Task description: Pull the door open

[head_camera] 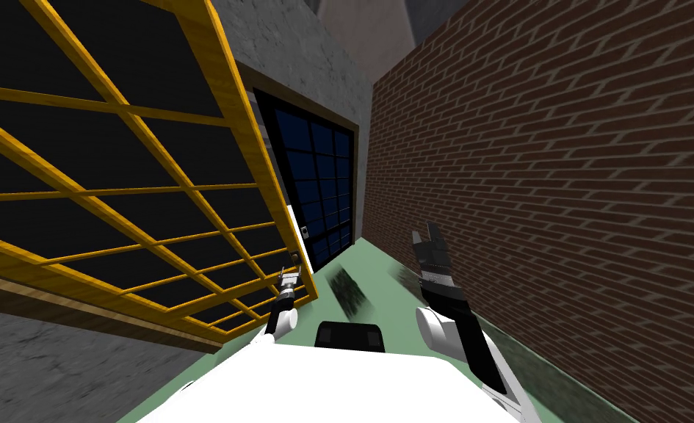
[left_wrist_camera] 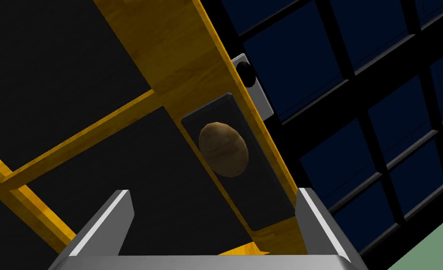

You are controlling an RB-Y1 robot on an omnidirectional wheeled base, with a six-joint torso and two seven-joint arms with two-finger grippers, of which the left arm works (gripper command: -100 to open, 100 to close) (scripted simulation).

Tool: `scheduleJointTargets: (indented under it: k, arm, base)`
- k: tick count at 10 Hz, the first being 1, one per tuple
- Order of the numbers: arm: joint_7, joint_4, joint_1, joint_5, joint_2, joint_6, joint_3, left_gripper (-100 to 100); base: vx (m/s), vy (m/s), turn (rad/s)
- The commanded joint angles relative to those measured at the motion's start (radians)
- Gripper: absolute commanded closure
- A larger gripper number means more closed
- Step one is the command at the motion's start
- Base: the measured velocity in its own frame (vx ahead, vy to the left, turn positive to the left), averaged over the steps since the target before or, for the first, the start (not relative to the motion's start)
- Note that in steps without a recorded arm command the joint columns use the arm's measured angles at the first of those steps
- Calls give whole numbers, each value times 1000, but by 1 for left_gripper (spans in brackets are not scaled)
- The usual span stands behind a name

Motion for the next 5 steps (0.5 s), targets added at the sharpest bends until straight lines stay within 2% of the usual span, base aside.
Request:
scheduleJointTargets:
  k: [1, 2, 4, 5]
  arm:
    - [50, 0, -3, 21, -5, -1, -7, -100]
    - [56, 0, -3, 21, -5, -1, -7, -100]
    - [122, -8, -4, 54, -14, 0, -17, -100]
    - [137, -8, -4, 54, -14, 0, -17, -100]
  base:
    - [-47, 10, -35]
    - [-36, 8, -28]
    - [-57, 7, -51]
    - [-54, 16, -33]
